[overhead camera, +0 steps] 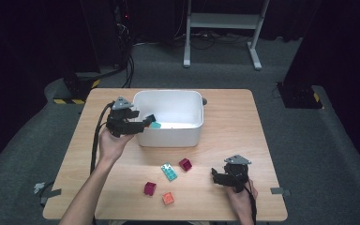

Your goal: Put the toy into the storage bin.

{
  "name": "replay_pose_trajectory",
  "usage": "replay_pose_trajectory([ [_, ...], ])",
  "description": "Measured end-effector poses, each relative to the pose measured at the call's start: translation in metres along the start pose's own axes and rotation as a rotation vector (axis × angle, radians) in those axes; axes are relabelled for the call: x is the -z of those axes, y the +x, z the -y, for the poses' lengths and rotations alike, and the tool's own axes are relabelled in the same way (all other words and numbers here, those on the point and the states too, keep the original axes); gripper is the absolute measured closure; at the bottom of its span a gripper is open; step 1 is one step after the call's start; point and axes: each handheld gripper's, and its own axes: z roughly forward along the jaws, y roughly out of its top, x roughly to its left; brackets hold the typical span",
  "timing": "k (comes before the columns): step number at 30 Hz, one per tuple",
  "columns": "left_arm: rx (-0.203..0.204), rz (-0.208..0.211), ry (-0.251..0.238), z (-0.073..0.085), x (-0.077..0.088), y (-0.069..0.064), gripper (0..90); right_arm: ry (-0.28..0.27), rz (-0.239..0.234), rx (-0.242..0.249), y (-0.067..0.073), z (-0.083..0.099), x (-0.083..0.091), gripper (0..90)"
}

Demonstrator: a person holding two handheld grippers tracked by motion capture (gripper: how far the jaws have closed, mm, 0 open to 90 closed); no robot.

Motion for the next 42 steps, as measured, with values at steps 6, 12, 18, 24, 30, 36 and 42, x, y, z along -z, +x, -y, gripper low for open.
replay_pose_trajectory([
  [6,0.000,-0.005,-0.002,0.015,0.008,-0.002,39.5,0.000,0.000,0.000,0.000,0.000,0.000,13.7],
  [12,0.009,0.007,-0.002,0.037,0.015,-0.009,38.8,0.000,0.000,0.000,0.000,0.000,0.000,13.7],
  [18,0.030,0.016,0.017,0.067,0.021,-0.016,36.3,0.000,0.000,0.000,0.000,0.000,0.000,13.7],
  [24,0.082,0.036,0.008,0.097,0.029,-0.022,35.6,0.000,0.000,0.000,0.000,0.000,0.000,13.7],
  [30,0.114,0.061,0.013,0.129,0.031,-0.037,35.4,0.000,0.000,0.000,0.000,0.000,0.000,13.7],
  [36,0.103,0.083,0.051,0.149,0.024,-0.057,35.2,0.000,0.000,0.000,0.000,0.000,0.000,13.7],
  [42,0.083,0.095,0.081,0.158,0.015,-0.070,35.1,-0.001,0.000,0.001,0.000,0.000,0.000,13.7],
])
